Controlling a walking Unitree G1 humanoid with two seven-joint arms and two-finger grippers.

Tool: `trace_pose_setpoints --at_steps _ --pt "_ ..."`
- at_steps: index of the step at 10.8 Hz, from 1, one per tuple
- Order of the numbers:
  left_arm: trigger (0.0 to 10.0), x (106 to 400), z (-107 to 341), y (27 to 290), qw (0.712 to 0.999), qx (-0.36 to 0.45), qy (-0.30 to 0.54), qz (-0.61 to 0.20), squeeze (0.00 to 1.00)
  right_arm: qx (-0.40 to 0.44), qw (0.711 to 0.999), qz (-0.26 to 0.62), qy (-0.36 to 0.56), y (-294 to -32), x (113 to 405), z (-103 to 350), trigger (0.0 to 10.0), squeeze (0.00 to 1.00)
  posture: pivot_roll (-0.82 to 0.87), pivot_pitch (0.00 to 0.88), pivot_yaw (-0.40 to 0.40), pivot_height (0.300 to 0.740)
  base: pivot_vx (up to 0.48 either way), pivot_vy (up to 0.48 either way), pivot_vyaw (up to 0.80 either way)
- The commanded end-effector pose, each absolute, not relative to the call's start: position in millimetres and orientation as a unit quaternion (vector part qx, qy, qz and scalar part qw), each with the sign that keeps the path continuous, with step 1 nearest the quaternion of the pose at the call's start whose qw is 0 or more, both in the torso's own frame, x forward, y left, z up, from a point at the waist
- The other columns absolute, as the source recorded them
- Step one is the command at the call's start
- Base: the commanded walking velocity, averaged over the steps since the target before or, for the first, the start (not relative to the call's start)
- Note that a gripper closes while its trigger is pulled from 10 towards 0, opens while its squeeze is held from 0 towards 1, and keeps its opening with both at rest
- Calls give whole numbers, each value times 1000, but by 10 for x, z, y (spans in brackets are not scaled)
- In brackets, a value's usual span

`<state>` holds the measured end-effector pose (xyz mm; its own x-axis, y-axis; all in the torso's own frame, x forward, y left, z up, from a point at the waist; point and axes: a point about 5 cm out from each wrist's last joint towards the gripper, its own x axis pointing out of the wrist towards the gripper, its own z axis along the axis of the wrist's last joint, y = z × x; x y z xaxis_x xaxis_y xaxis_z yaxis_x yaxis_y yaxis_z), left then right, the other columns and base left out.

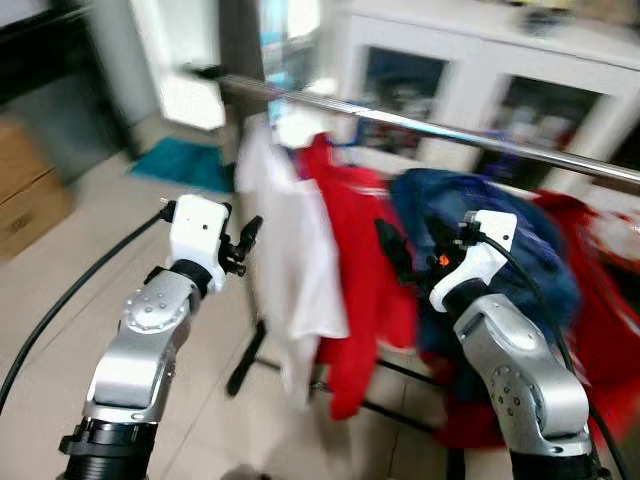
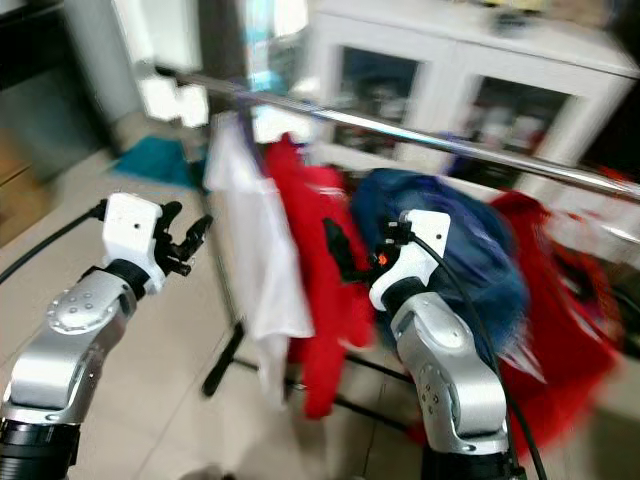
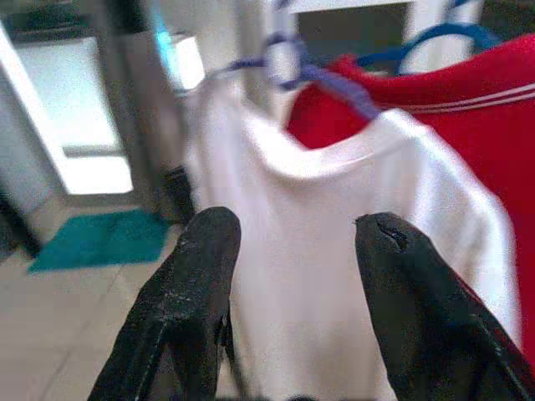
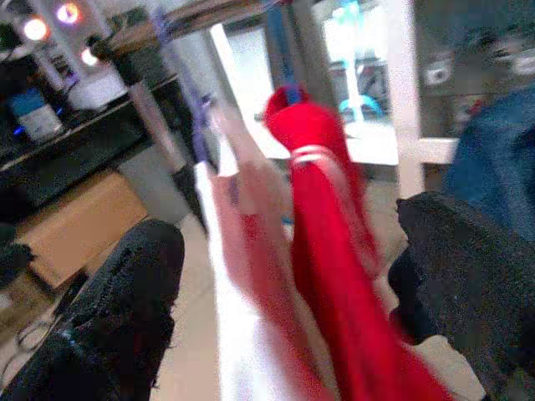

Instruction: Hang hanger

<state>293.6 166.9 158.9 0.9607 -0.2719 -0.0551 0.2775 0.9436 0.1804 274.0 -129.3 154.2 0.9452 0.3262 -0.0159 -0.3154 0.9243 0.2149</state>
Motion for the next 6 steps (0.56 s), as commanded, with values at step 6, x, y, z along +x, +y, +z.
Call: trace_pose_setpoints --at_steps 6 --pt "10000 2936 1601 1625 985 79 9 -154 0 36 994 99 -23 -1429 2880 1708 10000 0 -2 16 -27 740 279 0 358"
